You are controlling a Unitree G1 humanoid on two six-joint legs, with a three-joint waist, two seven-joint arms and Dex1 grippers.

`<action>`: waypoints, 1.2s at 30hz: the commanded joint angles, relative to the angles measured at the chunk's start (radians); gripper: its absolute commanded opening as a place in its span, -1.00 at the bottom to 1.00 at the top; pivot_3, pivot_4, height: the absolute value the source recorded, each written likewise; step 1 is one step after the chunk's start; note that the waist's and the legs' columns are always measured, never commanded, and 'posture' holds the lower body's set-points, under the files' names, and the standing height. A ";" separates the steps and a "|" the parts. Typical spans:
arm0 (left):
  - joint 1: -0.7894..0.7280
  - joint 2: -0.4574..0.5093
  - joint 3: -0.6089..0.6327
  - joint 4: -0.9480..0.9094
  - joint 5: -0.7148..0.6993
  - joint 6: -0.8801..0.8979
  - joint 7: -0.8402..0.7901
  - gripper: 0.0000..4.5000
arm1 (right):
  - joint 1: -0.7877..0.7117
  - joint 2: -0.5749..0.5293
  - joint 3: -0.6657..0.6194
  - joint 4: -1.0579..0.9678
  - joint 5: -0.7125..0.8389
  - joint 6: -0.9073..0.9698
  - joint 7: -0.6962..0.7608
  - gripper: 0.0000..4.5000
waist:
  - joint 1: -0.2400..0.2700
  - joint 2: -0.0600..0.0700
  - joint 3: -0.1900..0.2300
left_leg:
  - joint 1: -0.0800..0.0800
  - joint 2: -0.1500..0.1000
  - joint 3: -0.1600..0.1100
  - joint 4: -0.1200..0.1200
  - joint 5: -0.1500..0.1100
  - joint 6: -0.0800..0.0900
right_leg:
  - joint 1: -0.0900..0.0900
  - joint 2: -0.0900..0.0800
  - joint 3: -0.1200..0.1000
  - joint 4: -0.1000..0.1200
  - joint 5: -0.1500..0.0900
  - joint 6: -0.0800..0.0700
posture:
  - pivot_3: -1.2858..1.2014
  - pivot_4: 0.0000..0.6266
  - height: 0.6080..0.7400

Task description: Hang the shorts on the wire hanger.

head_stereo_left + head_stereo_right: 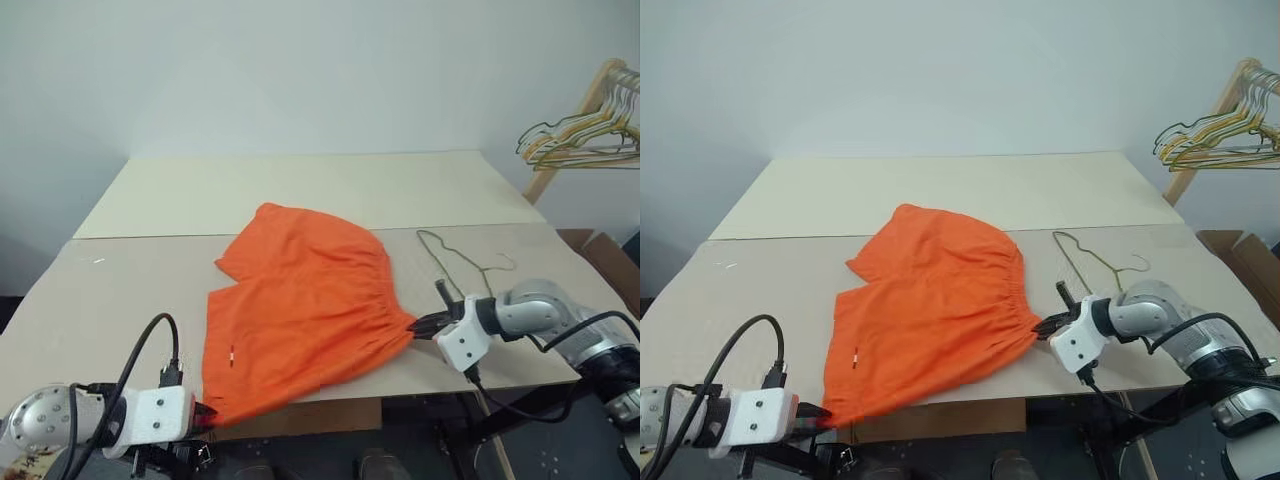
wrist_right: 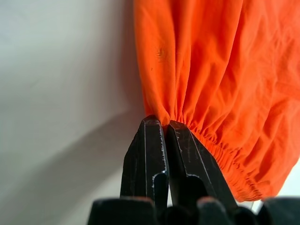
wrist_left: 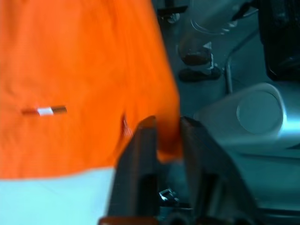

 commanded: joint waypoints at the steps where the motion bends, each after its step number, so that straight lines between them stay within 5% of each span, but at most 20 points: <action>1: -0.014 0.008 0.049 -0.027 -0.001 0.005 0.001 -0.08 | -0.008 -0.031 -0.046 -0.005 0.024 -0.015 0.020 -0.53 | 0.003 0.000 0.000 | 0.000 0.000 0.000 0.000 0.000 0.000 | 0.000 0.000 0.000 0.000 0.000 0.000 | 0.03 -1.00 1.00; 8: -0.026 0.070 0.219 0.036 -0.082 0.032 -0.133 0.91 | 0.068 -0.160 -0.154 -0.114 0.394 0.256 0.226 0.54 | 0.013 0.000 0.000 | 0.000 0.000 0.000 0.000 0.000 0.000 | 0.000 0.000 0.000 0.000 0.000 0.000 | 0.03 -1.00 1.00; 11: -0.116 0.027 0.230 0.015 -0.212 0.107 -0.104 1.00 | 0.062 -0.154 -0.232 -0.119 0.447 0.504 0.185 0.98 | 0.011 0.000 0.000 | 0.002 0.001 0.001 0.000 0.000 0.000 | 0.001 0.000 0.000 0.000 -0.002 -0.005 | 0.03 -1.00 1.00; 15: -0.281 -0.065 0.136 -0.063 -0.372 0.236 0.005 1.00 | 0.028 -0.083 -0.298 -0.065 0.446 0.795 0.080 0.98 | 0.021 -0.002 -0.001 | 0.003 0.001 0.000 0.000 0.000 0.000 | 0.002 0.000 0.000 0.001 0.000 -0.001 | 0.01 -1.00 1.00; 23: -0.420 -0.200 0.004 -0.092 -0.430 0.309 0.139 1.00 | -0.142 0.127 -0.372 0.160 0.404 1.316 -0.193 0.98 | 0.019 0.000 -0.001 | -0.001 0.000 -0.002 0.000 0.000 0.000 | -0.002 0.003 0.001 0.001 0.001 -0.001 | 0.00 -1.00 1.00; 29: -0.447 -0.246 0.029 -0.118 -0.586 0.333 0.118 1.00 | -0.208 0.204 -0.377 0.297 0.362 1.369 -0.257 0.98 | 0.011 0.000 -0.001 | -0.002 0.000 -0.002 0.001 0.000 0.000 | -0.002 0.004 0.001 0.001 0.001 0.000 | 0.00 -1.00 1.00; 36: -0.419 -0.195 -0.008 -0.121 -0.520 0.311 0.087 1.00 | -0.270 0.246 -0.339 0.448 0.295 1.350 -0.238 0.98 | -0.005 0.001 -0.001 | -0.002 0.000 -0.002 0.001 0.000 0.000 | -0.002 0.004 0.001 0.001 0.001 0.000 | 0.00 -1.00 1.00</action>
